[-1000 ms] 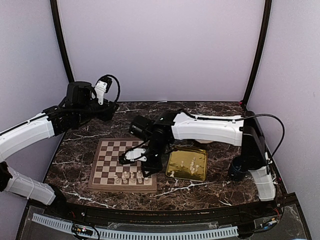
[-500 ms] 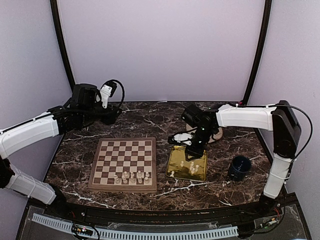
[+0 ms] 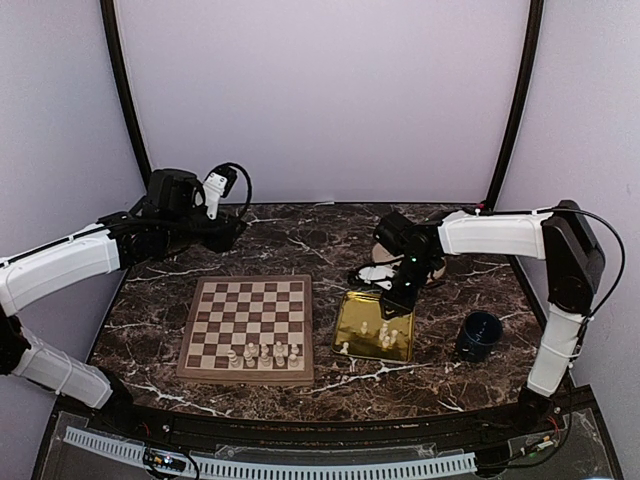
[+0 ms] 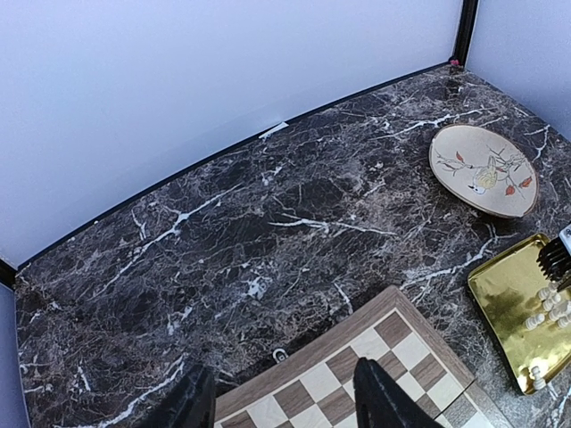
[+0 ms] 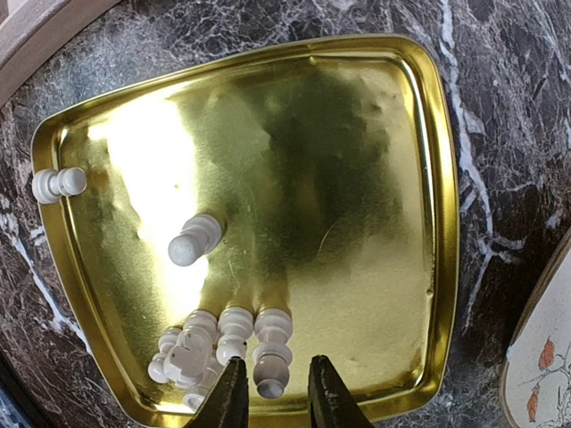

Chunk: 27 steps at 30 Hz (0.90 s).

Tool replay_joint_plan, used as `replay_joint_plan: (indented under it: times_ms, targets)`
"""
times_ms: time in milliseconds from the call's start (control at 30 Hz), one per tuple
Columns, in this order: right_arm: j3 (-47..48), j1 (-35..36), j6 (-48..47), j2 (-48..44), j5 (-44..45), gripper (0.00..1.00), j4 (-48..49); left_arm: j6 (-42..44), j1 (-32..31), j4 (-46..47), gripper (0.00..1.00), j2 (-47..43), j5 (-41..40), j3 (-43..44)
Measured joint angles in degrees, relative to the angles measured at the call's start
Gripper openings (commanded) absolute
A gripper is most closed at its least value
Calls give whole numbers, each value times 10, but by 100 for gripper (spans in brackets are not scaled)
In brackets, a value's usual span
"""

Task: Set up the chess pieces on the board
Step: Pick up the bishop from the storage box.

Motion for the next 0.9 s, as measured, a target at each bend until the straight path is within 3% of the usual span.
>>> replay_joint_plan:
  times_ms: [167, 467, 700, 900]
  targets:
    - [0, -3, 2, 0, -3, 18, 1, 0, 0, 0, 55, 4, 4, 0]
    - [0, -8, 6, 10, -5, 25, -5, 0, 0, -4, 55, 6, 9, 2]
    - [0, -11, 6, 23, -10, 13, -12, 0, 0, -4, 55, 9, 12, 2]
    - [13, -18, 8, 23, -24, 9, -23, 0, 0, -5, 55, 14, 15, 3]
